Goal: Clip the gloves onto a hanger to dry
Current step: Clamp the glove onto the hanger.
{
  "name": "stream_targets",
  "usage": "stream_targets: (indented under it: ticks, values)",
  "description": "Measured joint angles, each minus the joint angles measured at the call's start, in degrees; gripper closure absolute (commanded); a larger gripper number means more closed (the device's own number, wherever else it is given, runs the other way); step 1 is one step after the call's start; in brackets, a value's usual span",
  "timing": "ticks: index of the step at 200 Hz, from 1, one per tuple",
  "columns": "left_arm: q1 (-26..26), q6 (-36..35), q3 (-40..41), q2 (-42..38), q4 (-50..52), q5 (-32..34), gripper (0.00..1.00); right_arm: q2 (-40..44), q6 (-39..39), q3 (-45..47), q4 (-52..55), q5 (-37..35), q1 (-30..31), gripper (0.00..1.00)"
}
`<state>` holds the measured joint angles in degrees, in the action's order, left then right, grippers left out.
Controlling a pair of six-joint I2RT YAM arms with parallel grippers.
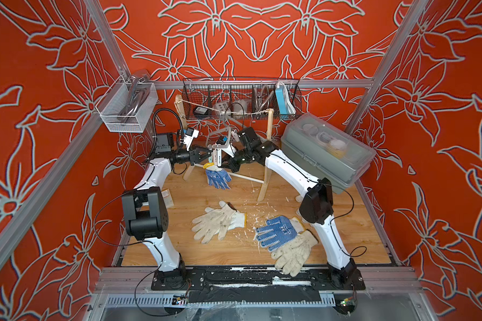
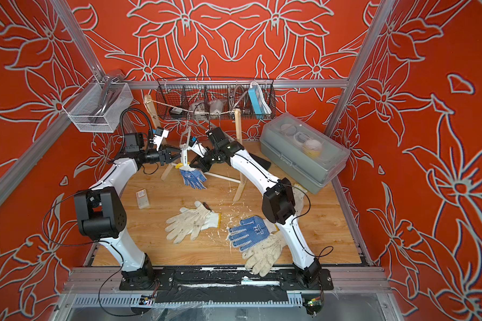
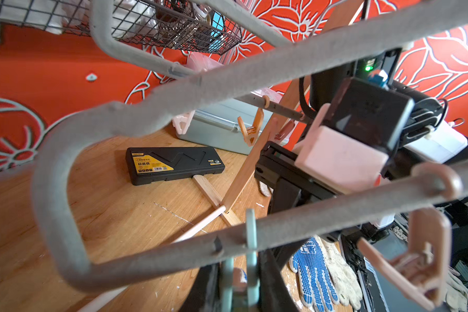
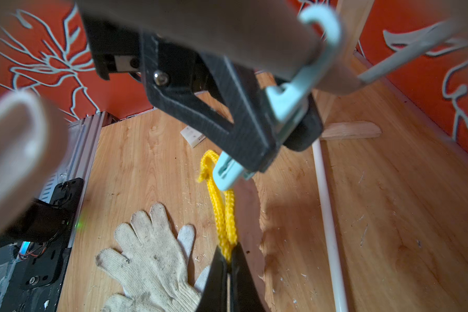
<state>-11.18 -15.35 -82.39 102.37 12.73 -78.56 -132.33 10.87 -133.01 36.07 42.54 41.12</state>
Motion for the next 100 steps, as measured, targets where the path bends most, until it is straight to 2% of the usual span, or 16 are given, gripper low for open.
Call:
stream_targets:
  ticks: [100]
  values:
    - [0.5,-0.1,0.0,0.0,0.1,0.0,0.83,-0.5,-2.9,-0.3,-2.0,1.6,0.0,1.0]
